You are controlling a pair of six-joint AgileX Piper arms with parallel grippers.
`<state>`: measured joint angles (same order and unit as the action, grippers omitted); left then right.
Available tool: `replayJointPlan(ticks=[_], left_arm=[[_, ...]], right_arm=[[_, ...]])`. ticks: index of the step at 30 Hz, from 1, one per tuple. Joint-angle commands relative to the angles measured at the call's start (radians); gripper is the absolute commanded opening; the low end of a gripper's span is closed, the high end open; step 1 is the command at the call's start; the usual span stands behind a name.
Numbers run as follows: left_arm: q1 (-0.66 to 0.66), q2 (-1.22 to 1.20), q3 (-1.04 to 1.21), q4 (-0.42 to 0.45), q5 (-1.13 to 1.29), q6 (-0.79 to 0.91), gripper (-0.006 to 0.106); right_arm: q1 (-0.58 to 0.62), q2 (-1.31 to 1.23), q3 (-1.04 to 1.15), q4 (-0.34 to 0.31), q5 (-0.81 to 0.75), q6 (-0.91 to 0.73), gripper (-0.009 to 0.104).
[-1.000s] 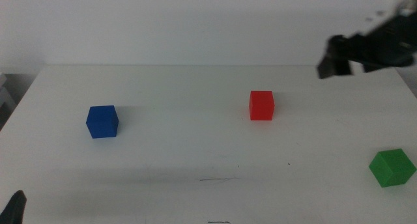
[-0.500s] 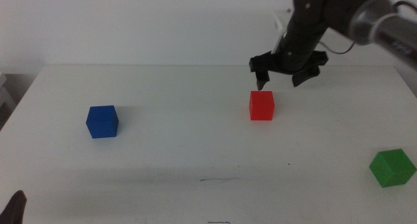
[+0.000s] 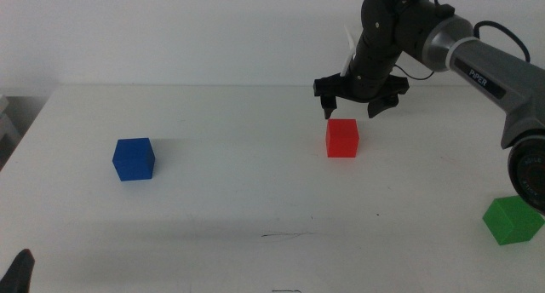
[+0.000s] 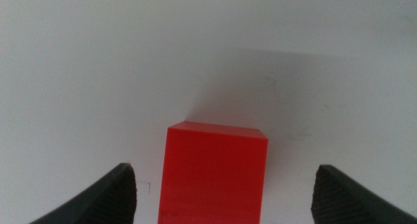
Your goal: Stack red cubes first, then green, then blue cubes in a specific spot.
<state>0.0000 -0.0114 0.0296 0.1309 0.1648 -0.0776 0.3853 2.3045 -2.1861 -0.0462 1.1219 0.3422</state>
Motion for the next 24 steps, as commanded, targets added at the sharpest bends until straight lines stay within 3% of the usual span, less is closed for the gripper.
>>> replayJointPlan(ticks=[1,8,12,15,19,21,24], left_arm=[[0.000,-0.026,-0.003,-0.001,-0.074,-0.009,0.093],[0.000,-0.026,-0.003,-0.001,-0.074,-0.009,0.093],[0.000,-0.026,-0.003,-0.001,-0.074,-0.009,0.093],[0.000,-0.026,-0.003,-0.001,-0.074,-0.009,0.093],[0.000,-0.026,-0.003,-0.001,-0.074,-0.009,0.093],[0.000,-0.026,-0.003,-0.001,-0.074,-0.009,0.093],[0.000,-0.026,-0.003,-0.001,-0.074,-0.009,0.093]], right_arm=[[0.002,-0.059,-0.033,-0.019,-0.035,0.009,0.094],[0.002,-0.015,-0.033,-0.016,-0.059,0.012,0.093],[0.002,0.002,-0.033,-0.016,-0.076,0.015,0.086],[0.002,0.003,-0.033,-0.020,-0.085,0.024,0.068],[0.002,0.003,-0.033,-0.019,-0.092,0.030,0.017],[0.006,-0.008,-0.033,-0.021,-0.068,0.032,-0.001],[0.027,-0.047,-0.028,-0.025,-0.021,0.041,-0.001]])
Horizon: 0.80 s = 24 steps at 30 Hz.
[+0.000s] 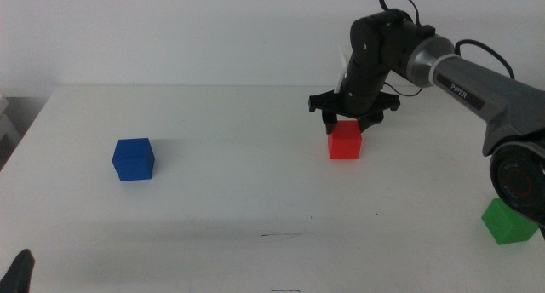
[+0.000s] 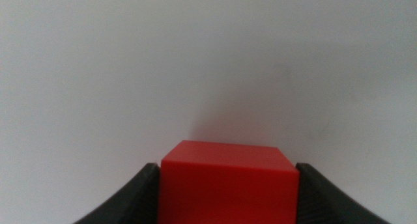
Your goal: Stack red cubes first, then green, then blue cubes in a specific spot.
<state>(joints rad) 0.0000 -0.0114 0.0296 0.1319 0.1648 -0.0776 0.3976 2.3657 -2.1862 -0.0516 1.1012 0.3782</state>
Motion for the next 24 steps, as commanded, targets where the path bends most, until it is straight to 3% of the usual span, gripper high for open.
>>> replayJointPlan(ticks=[1,10,24], left_arm=[[0.000,-0.026,-0.003,-0.002,-0.074,-0.009,0.093],[0.000,-0.026,-0.003,-0.002,-0.074,-0.009,0.093],[0.000,-0.026,-0.003,-0.002,-0.074,-0.009,0.093]], right_arm=[[0.024,-0.126,-0.018,-0.026,0.012,0.011,-0.001],[0.170,-0.351,0.290,-0.180,-0.065,0.212,-0.001],[0.318,-0.301,0.319,-0.147,-0.081,0.337,-0.001]])
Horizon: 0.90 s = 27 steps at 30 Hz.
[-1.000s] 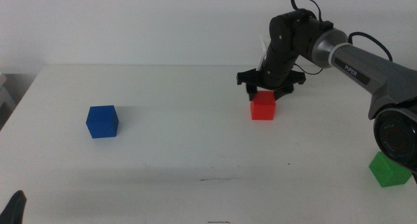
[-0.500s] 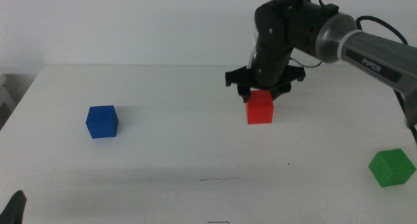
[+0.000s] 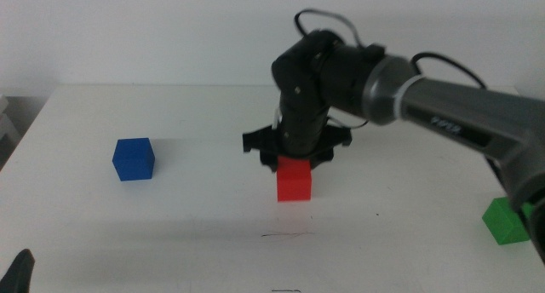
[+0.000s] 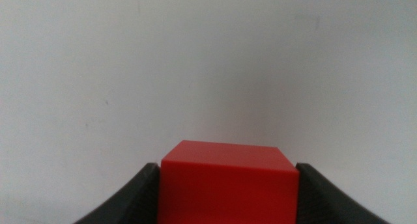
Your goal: Stack red cubes first, then green, then blue cubes in a specific spot.
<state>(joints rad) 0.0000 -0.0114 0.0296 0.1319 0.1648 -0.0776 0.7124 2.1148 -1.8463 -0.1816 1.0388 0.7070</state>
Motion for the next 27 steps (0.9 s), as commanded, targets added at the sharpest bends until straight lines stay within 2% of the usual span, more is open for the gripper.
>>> replayJointPlan(ticks=[1,15,24,27], left_arm=[[0.000,-0.026,-0.003,-0.002,-0.074,-0.009,0.093],[0.000,-0.026,-0.003,-0.002,-0.074,-0.009,0.093],[0.000,-0.026,-0.003,-0.002,-0.074,-0.009,0.093],[0.000,-0.026,-0.003,-0.002,-0.074,-0.009,0.093]], right_arm=[[0.009,-0.041,-0.021,-0.006,-0.018,0.009,-0.001],[0.015,0.033,-0.021,0.056,0.007,0.021,-0.001],[0.021,0.033,-0.021,0.064,0.041,0.032,-0.001],[0.021,0.033,-0.021,0.064,0.065,0.032,0.004]])
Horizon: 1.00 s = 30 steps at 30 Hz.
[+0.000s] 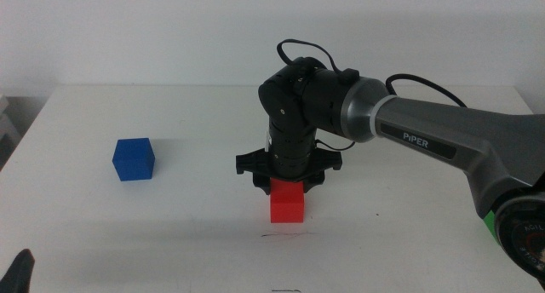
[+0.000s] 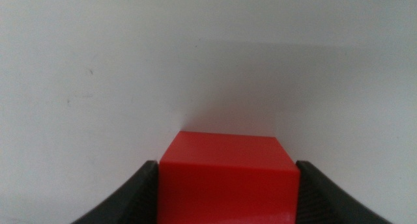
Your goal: Stack red cubes first, then green, then blue cubes in a specific spot.
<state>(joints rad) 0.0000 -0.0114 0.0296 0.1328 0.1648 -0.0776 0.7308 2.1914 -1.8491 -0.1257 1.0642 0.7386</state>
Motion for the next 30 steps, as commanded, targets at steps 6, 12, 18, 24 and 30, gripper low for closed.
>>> replayJointPlan(ticks=[6,12,18,24,30], left_arm=[[0.000,-0.026,-0.003,-0.003,-0.074,-0.009,0.093],[0.000,-0.026,-0.003,-0.003,-0.074,-0.009,0.093],[0.000,-0.026,-0.003,-0.003,-0.074,-0.009,0.093],[0.000,-0.026,-0.003,-0.003,-0.074,-0.009,0.093],[0.000,-0.026,-0.003,-0.003,-0.074,-0.009,0.093]], right_arm=[[-0.008,-0.058,-0.018,0.004,0.021,-0.031,0.076],[-0.034,-0.224,-0.018,0.004,0.077,-0.142,0.094],[-0.165,-0.462,0.099,0.012,0.118,-0.312,0.094],[-0.410,-0.708,0.380,0.054,0.003,-0.419,0.094],[-0.670,-0.785,0.508,0.224,-0.007,-0.647,0.094]])
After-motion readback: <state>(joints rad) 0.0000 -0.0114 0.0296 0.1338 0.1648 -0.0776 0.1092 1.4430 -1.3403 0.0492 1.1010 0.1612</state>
